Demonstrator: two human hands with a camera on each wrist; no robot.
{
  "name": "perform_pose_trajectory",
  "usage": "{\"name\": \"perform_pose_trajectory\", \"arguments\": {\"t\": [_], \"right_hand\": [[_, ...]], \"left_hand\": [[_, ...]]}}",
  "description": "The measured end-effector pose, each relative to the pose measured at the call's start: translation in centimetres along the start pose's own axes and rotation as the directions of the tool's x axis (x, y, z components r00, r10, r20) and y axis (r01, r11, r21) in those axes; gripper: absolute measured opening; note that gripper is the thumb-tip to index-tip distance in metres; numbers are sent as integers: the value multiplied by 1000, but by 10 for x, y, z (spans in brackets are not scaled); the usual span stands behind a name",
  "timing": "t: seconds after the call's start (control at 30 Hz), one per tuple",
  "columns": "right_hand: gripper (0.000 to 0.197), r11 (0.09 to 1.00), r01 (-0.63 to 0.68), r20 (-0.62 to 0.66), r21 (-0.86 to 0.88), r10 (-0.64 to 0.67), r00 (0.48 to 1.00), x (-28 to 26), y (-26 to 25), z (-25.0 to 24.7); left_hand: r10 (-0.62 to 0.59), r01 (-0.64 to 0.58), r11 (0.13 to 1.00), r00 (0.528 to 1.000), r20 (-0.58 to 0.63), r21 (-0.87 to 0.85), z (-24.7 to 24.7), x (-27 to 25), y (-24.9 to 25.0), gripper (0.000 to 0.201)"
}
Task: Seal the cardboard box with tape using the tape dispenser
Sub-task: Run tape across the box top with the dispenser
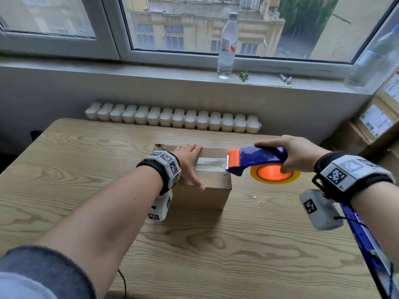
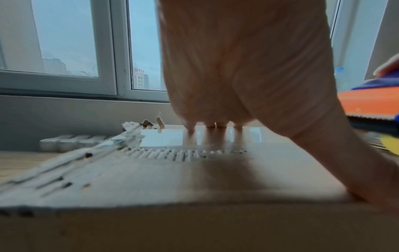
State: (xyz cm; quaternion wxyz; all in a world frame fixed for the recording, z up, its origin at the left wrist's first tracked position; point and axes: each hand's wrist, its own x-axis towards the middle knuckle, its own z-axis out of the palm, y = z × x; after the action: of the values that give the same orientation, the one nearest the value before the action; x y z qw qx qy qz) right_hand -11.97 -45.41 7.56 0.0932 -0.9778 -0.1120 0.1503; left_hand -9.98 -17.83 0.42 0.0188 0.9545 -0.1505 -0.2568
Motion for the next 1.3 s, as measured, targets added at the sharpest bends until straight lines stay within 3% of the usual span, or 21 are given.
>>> {"name": "perform_pose_trajectory", "arguments": {"t": [0.17,0.5,0.6,0.7,0.9,1.0,1.3], "right_hand": [[86,998,24,-20,-56,-25,999,4,0,7],[90,996,52,3,66,-52,999,18,13,22],[91,996,48,1,70,-48,999,19,16,21],[91,997,37,2,75,-37,999,21,19,23],[85,999,16,-5,44,-16,1000,29,17,33],[94,999,27,23,26,-28,999,31,12,38],[94,987,67,44,147,-74,996,35,19,44]], "left_hand": [[-13,13,1000,1000,3,-12,-1,-2,1,133],[-35,34,999,998,55,32,-3,9,22,139],[45,-44,999,999,23,-19,1,22,53,133],[50,-53,995,998,-35,-80,3,33,73,131],[54,-59,994,997,-63,-88,2,39,66,122],[53,-59,995,996,-78,-76,6,40,64,119],[49,-56,996,993,-108,-64,7,45,62,105]]}}
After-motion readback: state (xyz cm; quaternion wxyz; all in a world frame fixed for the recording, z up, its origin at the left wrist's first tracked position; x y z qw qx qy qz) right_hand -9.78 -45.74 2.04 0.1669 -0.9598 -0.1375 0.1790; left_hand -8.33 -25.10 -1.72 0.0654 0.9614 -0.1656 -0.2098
